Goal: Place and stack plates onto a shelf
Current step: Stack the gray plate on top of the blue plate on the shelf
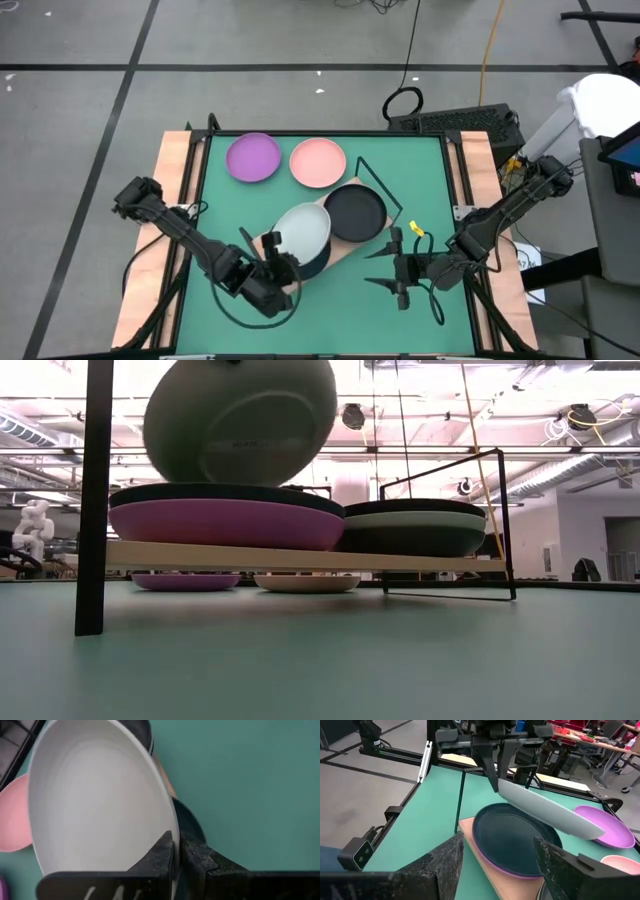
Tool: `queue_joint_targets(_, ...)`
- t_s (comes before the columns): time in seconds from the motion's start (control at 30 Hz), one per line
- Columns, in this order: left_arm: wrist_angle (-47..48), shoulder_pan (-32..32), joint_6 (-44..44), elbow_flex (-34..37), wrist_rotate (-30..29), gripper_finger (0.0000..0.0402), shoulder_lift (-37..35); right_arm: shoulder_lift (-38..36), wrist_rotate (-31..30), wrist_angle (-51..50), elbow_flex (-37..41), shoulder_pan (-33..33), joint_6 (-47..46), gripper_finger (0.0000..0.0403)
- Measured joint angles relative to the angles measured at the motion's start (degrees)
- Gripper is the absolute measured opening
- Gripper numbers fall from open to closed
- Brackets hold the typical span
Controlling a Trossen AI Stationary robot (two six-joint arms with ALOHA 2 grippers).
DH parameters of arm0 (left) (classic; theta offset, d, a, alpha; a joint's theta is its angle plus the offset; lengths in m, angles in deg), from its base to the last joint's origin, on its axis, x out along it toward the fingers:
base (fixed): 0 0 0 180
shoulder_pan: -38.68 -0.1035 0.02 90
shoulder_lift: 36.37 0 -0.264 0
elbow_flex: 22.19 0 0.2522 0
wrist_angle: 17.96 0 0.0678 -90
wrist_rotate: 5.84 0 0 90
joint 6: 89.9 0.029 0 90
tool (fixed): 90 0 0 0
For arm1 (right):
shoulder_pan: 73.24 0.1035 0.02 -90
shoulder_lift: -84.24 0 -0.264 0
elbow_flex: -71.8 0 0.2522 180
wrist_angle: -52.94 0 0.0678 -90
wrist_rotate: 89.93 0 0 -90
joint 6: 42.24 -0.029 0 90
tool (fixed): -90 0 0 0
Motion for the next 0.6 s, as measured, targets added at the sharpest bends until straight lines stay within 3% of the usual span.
queue_joint_targets(0.6, 1.36, -0.24, -0.87, -0.02, 4.57, 0.0035, 2.07, 0.0, 0.02, 0.0, 0.0, 0.0, 0.02, 0.0219)
